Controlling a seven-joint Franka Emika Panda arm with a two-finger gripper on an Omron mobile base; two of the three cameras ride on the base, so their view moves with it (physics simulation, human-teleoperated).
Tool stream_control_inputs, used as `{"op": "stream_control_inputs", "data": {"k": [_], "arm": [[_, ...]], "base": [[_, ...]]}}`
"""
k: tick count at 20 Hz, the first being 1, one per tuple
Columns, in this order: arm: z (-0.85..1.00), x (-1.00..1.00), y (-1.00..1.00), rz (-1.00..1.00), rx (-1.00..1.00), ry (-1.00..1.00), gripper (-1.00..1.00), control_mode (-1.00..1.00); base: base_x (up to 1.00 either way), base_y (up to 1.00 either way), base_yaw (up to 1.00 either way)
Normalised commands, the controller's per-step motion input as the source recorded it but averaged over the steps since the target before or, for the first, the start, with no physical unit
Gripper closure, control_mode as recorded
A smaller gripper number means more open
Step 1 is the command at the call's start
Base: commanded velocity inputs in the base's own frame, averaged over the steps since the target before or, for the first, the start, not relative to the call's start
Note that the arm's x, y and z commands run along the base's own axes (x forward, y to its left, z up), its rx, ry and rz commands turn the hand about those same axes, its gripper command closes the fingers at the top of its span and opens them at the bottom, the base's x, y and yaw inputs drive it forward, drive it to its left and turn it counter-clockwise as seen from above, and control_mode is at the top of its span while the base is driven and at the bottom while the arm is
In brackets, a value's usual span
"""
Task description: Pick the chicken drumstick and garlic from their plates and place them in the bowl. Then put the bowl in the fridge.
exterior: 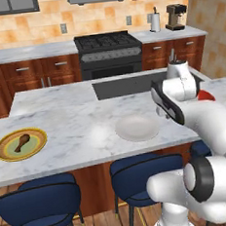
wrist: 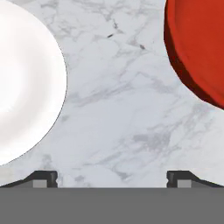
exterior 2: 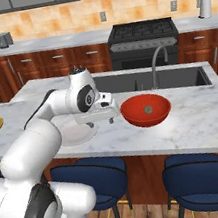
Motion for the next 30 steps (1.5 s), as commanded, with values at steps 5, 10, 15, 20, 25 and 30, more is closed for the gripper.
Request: {"op": "stream_control_inputs", "data": {"k": [5,10,15,20,25,30], "arm": [[0.04,-0.14,0.54,-0.12,0.09,-0.01,-1.00,-1.00],[0.00,-0.08,0.57,-0.09,0.03,-0.04,-1.00,-1.00],[0.00,0.00,0.45,-0.09,0.00,-0.03,-1.00,-1.00],[0.00,0.00,0.05,0.00,0.00,0.00,-1.00,-1.00],[0.00,0.00,0.00,0.00,0.00,0.00,-1.00,-1.00],[0.00,0.00,0.00,0.00,0.00,0.00,-1.00,1.00]], "base": [[0.00,0.00,0.00],[0.00,0.00,0.00],[0.00,0.00,0.00],[0.00,0.00,0.00],[0.00,0.00,0.00],[0.00,0.00,0.00]]}}
